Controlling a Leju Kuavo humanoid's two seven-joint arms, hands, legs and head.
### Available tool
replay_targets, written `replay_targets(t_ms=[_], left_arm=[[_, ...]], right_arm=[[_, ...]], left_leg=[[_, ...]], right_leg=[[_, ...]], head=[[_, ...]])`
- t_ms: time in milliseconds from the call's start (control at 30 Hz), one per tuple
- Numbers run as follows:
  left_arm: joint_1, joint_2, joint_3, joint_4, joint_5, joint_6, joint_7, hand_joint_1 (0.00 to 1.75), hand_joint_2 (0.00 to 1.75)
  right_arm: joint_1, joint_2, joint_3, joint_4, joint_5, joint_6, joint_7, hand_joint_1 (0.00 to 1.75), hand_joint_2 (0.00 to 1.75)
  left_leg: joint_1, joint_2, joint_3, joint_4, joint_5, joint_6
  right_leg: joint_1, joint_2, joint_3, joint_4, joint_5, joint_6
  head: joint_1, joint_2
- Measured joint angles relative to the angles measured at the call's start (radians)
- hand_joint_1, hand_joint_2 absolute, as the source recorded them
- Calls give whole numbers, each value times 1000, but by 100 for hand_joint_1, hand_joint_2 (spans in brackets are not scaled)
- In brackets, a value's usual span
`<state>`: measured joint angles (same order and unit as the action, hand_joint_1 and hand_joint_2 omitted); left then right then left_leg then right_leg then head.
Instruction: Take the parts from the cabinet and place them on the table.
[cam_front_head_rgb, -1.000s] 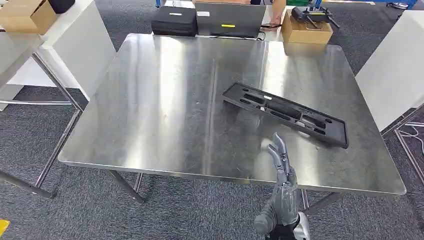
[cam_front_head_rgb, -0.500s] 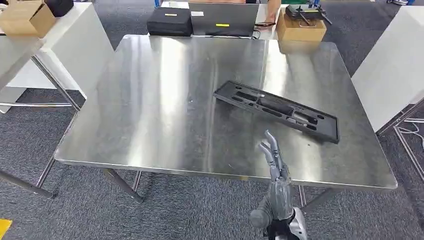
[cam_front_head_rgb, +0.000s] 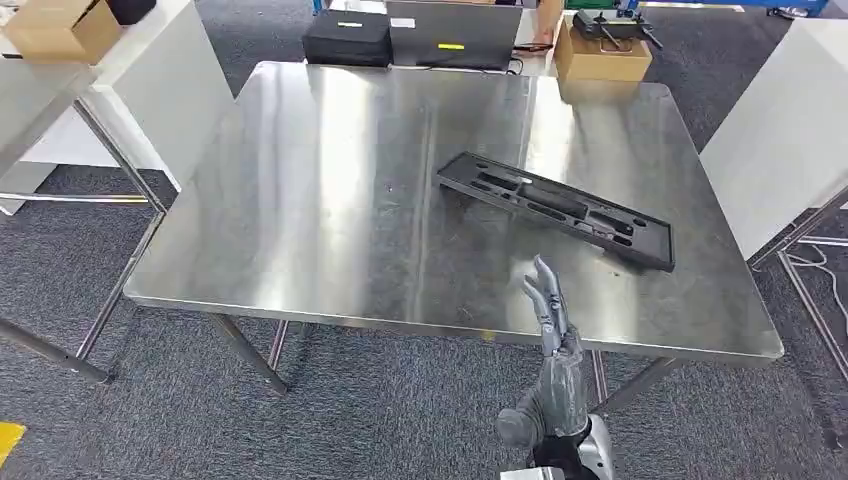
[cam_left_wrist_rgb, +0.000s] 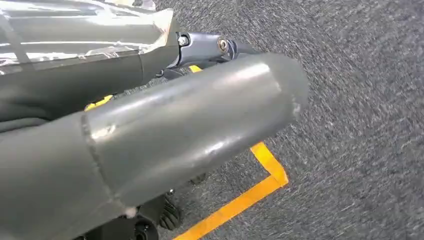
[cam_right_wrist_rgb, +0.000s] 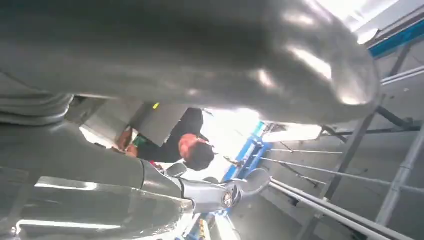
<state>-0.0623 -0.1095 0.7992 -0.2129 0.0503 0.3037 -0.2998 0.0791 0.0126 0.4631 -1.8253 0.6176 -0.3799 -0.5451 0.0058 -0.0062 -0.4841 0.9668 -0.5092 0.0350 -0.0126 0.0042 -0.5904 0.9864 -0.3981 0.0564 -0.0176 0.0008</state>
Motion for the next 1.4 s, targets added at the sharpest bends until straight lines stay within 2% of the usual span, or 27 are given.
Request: replay_targets(t_ms=[67, 133, 200, 233, 300, 367, 467, 500, 533, 600, 667, 700, 767, 833, 867, 900, 967, 1000, 1033, 1100, 1133, 1167, 1200, 1233, 1300, 1333, 1400], left_arm=[[-3, -1, 0, 0, -5, -1, 3, 0, 0], [-2, 1, 0, 0, -8, 0, 5, 0, 0], [-2, 2, 0, 0, -9, 0, 5, 0, 0], [-2, 2, 0, 0, -9, 0, 5, 0, 0], [-3, 2, 0, 0, -9, 0, 5, 0, 0], [-3, 0, 0, 0, -9, 0, 5, 0, 0], [-3, 0, 0, 0, -9, 10, 9, 0, 0], [-2, 0, 0, 0, -9, 15, 11, 0, 0], [-2, 0, 0, 0, -9, 21, 14, 0, 0], [-1, 0, 0, 0, -13, 32, 25, 0, 0], [-1, 2, 0, 0, -16, 36, 29, 0, 0], [-1, 2, 0, 0, -16, 36, 31, 0, 0], [-1, 2, 0, 0, -16, 35, 31, 0, 0], [-2, 2, 1, -1, -7, 29, 22, 0, 0], [-4, 0, 2, -1, -1, 27, 16, 0, 0], [-6, 0, 7, -1, 7, 30, 13, 0, 0], [-7, -3, 17, -1, 19, 43, 8, 0, 0], [-6, -5, 23, -1, 26, 53, 6, 0, 0], [-6, -10, 30, -1, 31, 64, 5, 0, 0], [-9, -16, 39, -1, 37, 79, 5, 0, 0], [-9, -18, 44, -1, 38, 84, 5, 0, 0], [-9, -21, 50, -1, 40, 87, 5, 0, 0], [-9, -23, 53, -1, 42, 87, 5, 0, 0], [-9, -25, 55, -1, 43, 89, 5, 0, 0], [-9, -31, 59, -1, 43, 91, 5, 0, 0], [-9, -32, 59, -1, 43, 92, 5, 0, 0], [-10, -35, 60, -1, 43, 93, 5, 0, 0]], right_arm=[[18, 0, -13, -6, 2, -8, 0, 0, 0], [37, -2, -24, -6, -3, -10, -1, 0, 0], [53, -5, -35, -6, -6, -10, -3, 0, 0], [56, -5, -38, -6, -7, -10, -4, 0, 0], [58, -6, -41, -6, -7, -10, -6, 0, 0], [58, -6, -42, -9, -7, -10, -7, 0, 0], [68, -8, -47, -8, -20, -12, -10, 0, 0], [71, -9, -49, -8, -29, -12, -11, 0, 0], [69, -10, -53, -6, -38, -13, -15, 0, 0], [72, -10, -61, -1, -53, -18, -21, 0, 0], [81, -9, -68, 6, -60, -23, -26, 0, 0], [86, -8, -69, 10, -61, -23, -26, 0, 0], [92, -7, -69, 16, -61, -24, -28, 0, 0], [93, -2, -71, 19, -51, -21, -32, 0, 0], [93, 3, -71, 19, -45, -13, -34, 0, 0], [90, 9, -71, 19, -39, 2, -34, 0, 0], [89, 19, -67, 19, -33, 26, -34, 0, 0], [90, 25, -66, 20, -34, 38, -34, 0, 0], [87, 27, -66, 22, -34, 49, -39, 0, 0], [80, 36, -66, 29, -37, 64, -46, 0, 0], [77, 38, -66, 34, -37, 69, -47, 0, 0], [74, 42, -66, 39, -37, 72, -48, 0, 0], [72, 44, -66, 43, -37, 74, -49, 0, 0], [71, 45, -66, 47, -37, 75, -49, 0, 0], [67, 50, -66, 53, -37, 77, -49, 0, 0], [64, 53, -66, 54, -38, 78, -49, 0, 0], [56, 60, -66, 54, -37, 82, -50, 0, 0]], left_leg=[[4, 8, -12, -3, 21, 21], [0, 13, -36, -1, 40, 28], [-4, 16, -61, 2, 57, 28], [-6, 17, -72, 3, 64, 28], [-8, 17, -89, 7, 79, 24], [-14, 17, -104, 13, 91, 16], [-11, 19, -110, 8, 116, 0], [-14, 17, -110, 5, 122, -7], [-9, 10, -121, 15, 102, -13], [-1, 6, -151, 112, -17, -28], [5, 5, -193, 270, -105, -42], [11, 5, -199, 320, -106, -49], [22, 6, -147, 277, -42, -58], [31, 6, -34, 114, 13, -67], [34, 2, 23, 31, 2, -70], [25, -5, 38, -14, -5, -62], [19, -6, 28, -9, -5, -57], [15, -6, 23, -11, 2, -47], [23, 1, 14, -21, 16, -26], [15, 6, -9, -18, 35, 4], [12, 8, -21, -18, 45, 9], [8, 10, -35, -17, 56, 12], [4, 11, -49, -16, 66, 13], [1, 12, -63, -15, 76, 13], [-4, 13, -93, -10, 97, 11], [-6, 12, -105, -8, 106, 9], [-11, 11, -116, -3, 122, 0]], right_leg=[[-4, -2, -37, 66, -76, -18], [-4, -2, -87, 227, -173, -32], [-3, -2, -99, 324, -201, -20], [-3, -2, -71, 299, -187, -12], [0, -3, 45, 136, -134, 1], [9, -3, 159, -33, -128, -12], [15, -3, 137, -38, -116, -20], [10, -3, 131, -48, -105, -33], [-13, -9, 135, -55, -91, -45], [-11, -9, 113, -55, -70, -66], [-10, -11, 86, -52, -50, -65], [-12, -12, 72, -50, -41, -62], [-18, -12, 48, -43, -26, -49], [-25, -11, 28, -31, -16, -39], [-21, -11, 18, -26, -12, -32], [-20, -11, 12, -23, -2, -19], [-20, -11, 7, -28, 14, 5], [-18, -11, 7, -31, 22, 17], [-22, -11, -2, -28, 11, 19], [-23, -9, -52, 75, -85, -5], [-22, -9, -75, 157, -134, -11], [-22, -8, -97, 240, -172, -12], [-19, -8, -105, 295, -182, -5], [-16, -8, -93, 311, -171, 3], [-10, -8, -3, 214, -108, 19], [-7, -8, 65, 121, -93, 12], [10, -8, 190, -61, -128, -16]], head=[[6, 0], [9, 0], [8, 0], [9, 0], [8, 0], [9, 0], [4, 0], [3, 0], [5, 0], [-2, 0], [-2, 0], [-3, 0], [-5, 0], [-9, 0], [-12, 0], [-8, 0], [-9, 0], [-7, 0], [-8, 0], [2, 0], [2, 0], [0, 0], [1, 0], [1, 0], [1, 0], [1, 0], [2, 0]])
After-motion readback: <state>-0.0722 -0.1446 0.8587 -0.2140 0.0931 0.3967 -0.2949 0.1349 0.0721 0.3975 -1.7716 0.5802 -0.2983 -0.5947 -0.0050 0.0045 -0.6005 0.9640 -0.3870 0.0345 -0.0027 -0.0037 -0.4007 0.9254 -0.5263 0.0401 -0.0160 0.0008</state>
